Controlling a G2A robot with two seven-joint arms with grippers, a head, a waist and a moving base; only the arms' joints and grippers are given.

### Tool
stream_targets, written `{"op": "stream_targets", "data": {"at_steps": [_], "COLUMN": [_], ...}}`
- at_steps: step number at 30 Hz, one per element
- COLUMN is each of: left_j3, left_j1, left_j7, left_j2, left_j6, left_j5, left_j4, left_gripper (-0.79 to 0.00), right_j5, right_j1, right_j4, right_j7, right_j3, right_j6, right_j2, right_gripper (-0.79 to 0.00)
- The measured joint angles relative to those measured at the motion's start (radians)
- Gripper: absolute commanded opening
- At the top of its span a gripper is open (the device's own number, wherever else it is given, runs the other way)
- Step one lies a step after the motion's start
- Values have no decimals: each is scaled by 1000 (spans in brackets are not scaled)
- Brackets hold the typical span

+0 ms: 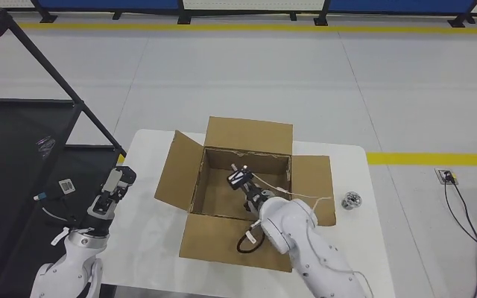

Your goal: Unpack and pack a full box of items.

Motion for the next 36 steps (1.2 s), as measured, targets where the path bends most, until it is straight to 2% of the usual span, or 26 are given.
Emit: {"op": "stream_targets", "data": {"at_steps": [4, 7, 14, 18, 23, 28, 32, 36], "left_j3": [0, 0, 0, 0, 0, 0, 0, 0], "left_j1": [0, 0, 0, 0, 0, 0, 0, 0], "left_j7": [0, 0, 0, 0, 0, 0, 0, 0], "left_j2": [0, 0, 0, 0, 0, 0, 0, 0], "left_j6": [0, 0, 0, 0, 0, 0, 0, 0], "left_j5": [0, 0, 0, 0, 0, 0, 0, 0], "left_j4": [0, 0, 0, 0, 0, 0, 0, 0], "left_gripper": [0, 0, 0, 0, 0, 0, 0, 0], "right_j5": [-23, -15, 81, 167, 313, 470, 553, 606], "right_j1": [-119, -223, -525, -684, -810, -814, -717, -601], "right_j4": [-176, -301, -575, -661, -661, -561, -411, -212], "right_j7": [-104, -204, -457, -554, -583, -552, -430, -371], "right_j3": [82, 150, 353, 471, 637, 772, 845, 863], "right_j6": [-11, 20, 72, 96, 104, 86, 40, -8], "right_j2": [20, 32, 55, 61, 66, 72, 87, 100], "right_gripper": [-785, -785, -785, -785, -785, -785, -785, -785]}}
